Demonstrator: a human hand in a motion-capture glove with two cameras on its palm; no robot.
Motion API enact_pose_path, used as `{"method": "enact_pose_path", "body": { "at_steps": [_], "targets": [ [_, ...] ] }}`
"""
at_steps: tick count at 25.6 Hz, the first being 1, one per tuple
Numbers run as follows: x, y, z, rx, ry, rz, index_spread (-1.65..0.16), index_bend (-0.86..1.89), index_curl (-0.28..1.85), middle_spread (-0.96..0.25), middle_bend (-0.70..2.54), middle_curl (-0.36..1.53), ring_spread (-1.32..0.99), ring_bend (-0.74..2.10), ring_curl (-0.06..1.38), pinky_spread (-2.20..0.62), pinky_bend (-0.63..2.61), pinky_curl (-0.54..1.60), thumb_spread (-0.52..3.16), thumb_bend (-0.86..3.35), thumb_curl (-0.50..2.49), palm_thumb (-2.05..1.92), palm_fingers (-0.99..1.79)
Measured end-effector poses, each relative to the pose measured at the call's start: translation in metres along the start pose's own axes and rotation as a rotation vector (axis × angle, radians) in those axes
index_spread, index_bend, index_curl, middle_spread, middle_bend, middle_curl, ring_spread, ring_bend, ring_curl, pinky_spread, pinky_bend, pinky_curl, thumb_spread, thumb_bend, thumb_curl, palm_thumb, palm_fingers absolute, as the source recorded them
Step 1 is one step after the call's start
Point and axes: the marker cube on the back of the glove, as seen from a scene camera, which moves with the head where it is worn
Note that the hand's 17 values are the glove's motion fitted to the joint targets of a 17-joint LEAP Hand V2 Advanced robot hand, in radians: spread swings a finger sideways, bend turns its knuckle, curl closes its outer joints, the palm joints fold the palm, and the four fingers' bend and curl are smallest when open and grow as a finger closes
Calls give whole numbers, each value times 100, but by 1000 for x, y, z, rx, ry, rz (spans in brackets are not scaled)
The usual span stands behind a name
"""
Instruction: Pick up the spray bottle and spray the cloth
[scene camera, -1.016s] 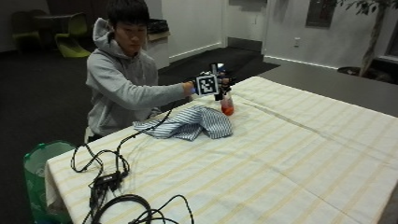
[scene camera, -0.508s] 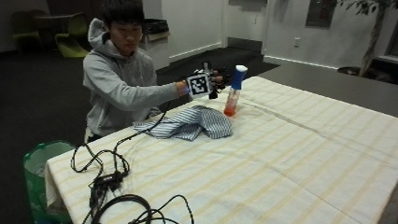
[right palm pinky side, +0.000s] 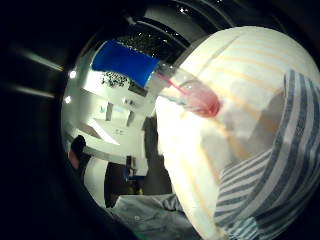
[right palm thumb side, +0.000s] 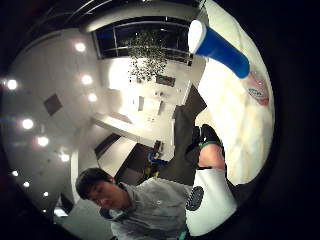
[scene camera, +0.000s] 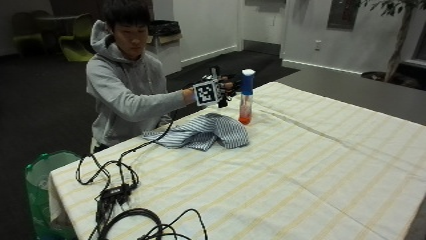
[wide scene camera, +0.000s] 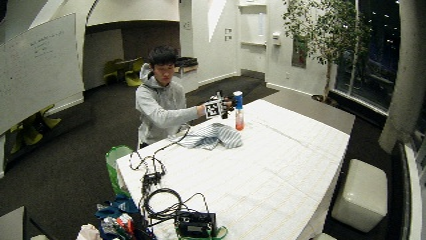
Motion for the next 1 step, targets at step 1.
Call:
{"method": "enact_pose_path", "body": {
  "at_steps": [1],
  "targets": [
    [0,-1,-1,12,-1,-1,-39,11,19,4,23,37,-3,43,37,18,56,40,62,-3,61,99,11]
  ]
}}
